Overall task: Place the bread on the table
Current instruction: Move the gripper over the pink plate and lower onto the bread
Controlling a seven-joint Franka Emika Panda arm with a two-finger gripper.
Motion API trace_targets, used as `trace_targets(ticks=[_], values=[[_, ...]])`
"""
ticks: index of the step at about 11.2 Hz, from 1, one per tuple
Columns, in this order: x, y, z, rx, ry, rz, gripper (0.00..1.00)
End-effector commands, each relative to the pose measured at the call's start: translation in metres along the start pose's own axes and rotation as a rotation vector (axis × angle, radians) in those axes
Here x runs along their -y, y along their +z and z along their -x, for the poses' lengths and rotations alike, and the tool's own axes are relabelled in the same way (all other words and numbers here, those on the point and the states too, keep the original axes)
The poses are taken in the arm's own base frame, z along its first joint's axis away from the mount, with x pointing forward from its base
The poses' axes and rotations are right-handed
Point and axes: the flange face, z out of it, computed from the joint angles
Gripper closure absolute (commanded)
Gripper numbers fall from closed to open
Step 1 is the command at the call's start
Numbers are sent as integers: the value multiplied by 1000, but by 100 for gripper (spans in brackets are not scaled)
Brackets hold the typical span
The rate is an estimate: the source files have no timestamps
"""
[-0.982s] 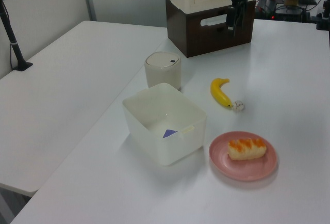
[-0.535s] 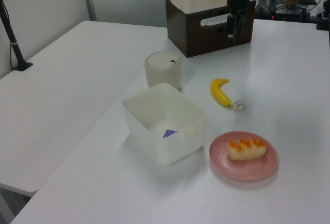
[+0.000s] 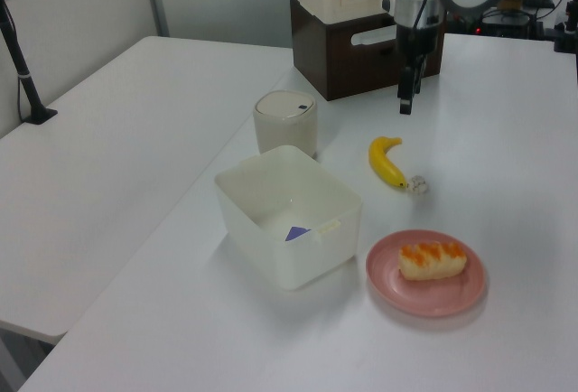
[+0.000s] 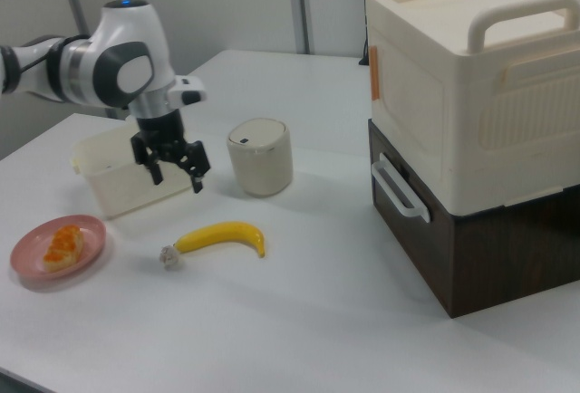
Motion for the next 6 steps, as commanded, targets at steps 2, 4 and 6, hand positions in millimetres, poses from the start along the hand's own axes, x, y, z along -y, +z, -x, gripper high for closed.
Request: trace_targets(ticks=[2,4,6], values=[[79,8,20,-24,-115,-4,0],[123,22,25,-7,-199,-10,0],[166,49,29,29,-263,-15,0]])
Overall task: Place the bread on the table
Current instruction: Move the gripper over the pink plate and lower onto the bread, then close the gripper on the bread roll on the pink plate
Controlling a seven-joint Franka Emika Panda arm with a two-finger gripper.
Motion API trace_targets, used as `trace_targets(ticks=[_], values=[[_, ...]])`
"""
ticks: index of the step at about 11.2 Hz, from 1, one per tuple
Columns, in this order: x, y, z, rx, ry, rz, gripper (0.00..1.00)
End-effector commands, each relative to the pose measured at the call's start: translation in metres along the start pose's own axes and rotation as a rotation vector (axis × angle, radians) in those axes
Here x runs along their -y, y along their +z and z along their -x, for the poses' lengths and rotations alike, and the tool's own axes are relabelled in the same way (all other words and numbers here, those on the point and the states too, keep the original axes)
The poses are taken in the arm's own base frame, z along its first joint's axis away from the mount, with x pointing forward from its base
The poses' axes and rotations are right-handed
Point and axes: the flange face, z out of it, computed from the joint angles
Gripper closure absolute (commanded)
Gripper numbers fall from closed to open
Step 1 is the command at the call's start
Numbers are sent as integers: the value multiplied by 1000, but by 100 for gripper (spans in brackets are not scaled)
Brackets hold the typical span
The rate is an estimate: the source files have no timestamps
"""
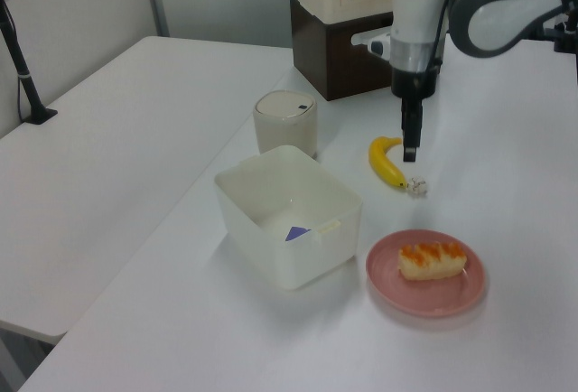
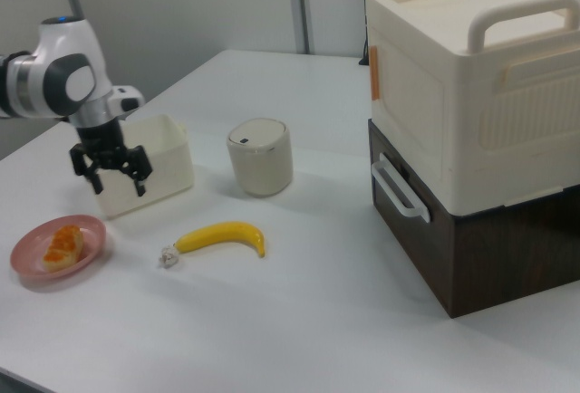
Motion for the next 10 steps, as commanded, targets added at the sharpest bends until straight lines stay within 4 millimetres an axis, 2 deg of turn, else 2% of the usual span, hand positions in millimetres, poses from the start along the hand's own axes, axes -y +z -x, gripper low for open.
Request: trace_targets(ticks=[1,4,6,7,10], values=[[63,43,-1,25,-87,-15,0],[125,69,7,63,-196,-16,0],[151,75,15,43,-240,-19,0],[161,77,17,41,-243,-19,0],[173,89,21,64,-243,-17,0]])
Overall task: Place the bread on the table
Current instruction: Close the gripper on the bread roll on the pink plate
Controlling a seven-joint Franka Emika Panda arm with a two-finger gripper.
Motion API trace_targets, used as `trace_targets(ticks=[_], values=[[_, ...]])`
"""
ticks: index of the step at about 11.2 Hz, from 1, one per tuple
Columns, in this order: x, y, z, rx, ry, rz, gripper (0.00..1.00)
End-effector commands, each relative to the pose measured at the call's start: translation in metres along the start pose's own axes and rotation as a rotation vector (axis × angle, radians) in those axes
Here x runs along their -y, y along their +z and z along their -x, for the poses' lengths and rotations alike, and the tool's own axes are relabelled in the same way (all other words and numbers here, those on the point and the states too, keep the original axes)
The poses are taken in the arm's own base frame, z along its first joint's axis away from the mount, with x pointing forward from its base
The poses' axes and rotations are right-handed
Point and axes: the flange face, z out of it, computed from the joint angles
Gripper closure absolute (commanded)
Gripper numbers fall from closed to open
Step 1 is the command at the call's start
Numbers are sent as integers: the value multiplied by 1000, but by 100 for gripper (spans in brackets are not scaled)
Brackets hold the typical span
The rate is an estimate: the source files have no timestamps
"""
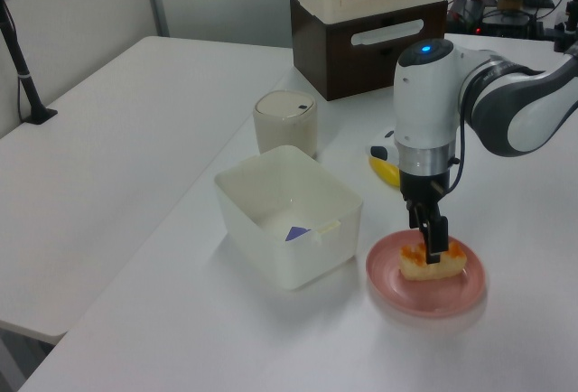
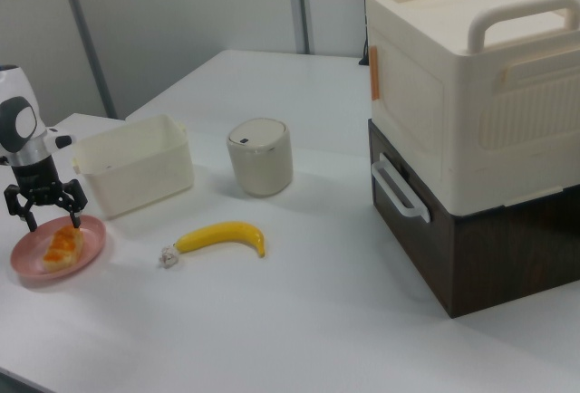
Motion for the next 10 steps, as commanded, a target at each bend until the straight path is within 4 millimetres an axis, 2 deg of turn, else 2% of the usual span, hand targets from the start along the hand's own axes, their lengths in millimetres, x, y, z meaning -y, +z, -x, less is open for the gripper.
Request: trace_targets(ticks=[1,6,10], values=[[10,20,6,18,10,-3,0],[13,40,10,56,3,-3,0],[3,44,10,65,20,-5,0]])
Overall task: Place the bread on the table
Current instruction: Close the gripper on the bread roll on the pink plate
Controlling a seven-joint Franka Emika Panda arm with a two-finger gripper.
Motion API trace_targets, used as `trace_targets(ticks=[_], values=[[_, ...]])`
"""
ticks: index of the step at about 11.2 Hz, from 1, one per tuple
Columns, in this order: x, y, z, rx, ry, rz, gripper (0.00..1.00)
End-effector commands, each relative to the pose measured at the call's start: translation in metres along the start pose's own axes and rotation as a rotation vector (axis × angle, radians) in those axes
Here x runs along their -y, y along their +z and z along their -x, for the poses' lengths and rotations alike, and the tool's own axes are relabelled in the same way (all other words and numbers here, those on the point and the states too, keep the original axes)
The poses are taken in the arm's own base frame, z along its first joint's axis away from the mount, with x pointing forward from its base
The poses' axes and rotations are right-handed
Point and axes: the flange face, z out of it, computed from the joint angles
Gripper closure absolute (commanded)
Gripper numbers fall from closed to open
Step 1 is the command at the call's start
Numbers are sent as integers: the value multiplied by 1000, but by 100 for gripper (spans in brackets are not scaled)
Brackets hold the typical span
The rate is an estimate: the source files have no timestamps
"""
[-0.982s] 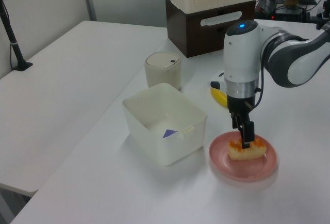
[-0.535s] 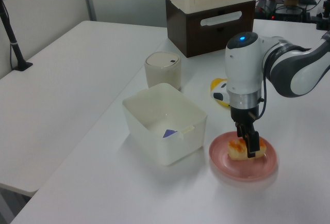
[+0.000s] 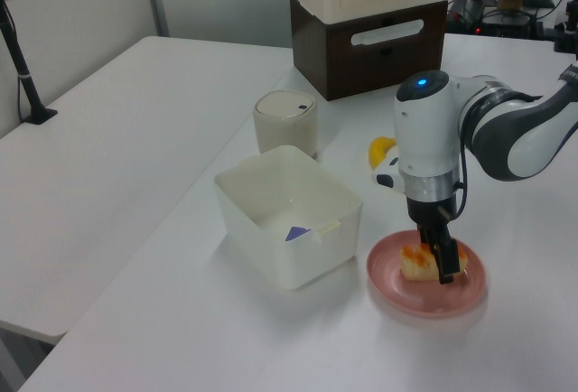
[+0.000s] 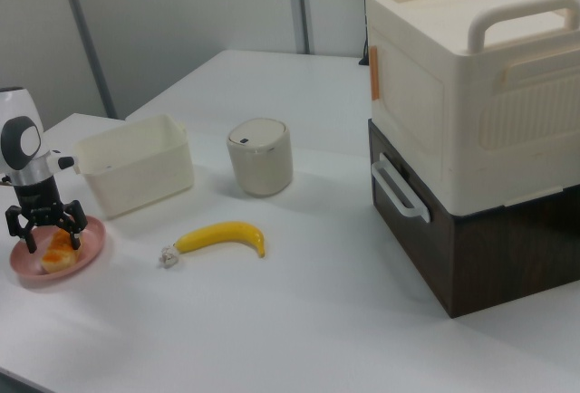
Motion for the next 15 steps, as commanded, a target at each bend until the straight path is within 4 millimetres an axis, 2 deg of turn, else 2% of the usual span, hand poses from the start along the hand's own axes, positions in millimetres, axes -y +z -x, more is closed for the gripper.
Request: trace_targets(ticks=[1,2,4,5,6,7,8,11,15], values=[[-6,7,2,-9,33,-5,0],[-10,11,1,-2,38,-5,0],[-11,11,0,-2,40,-6,19],[-11,11,1,0,40,-6,34],[-11,10,0,-2,41,-6,44],[-16,9,0,-2,49,-7,46],[-16,8,0,-3,50,-8,55],[-22,1,-1,-13,59,-7,54],[-51,-47,-3,-70,112,-6,54]])
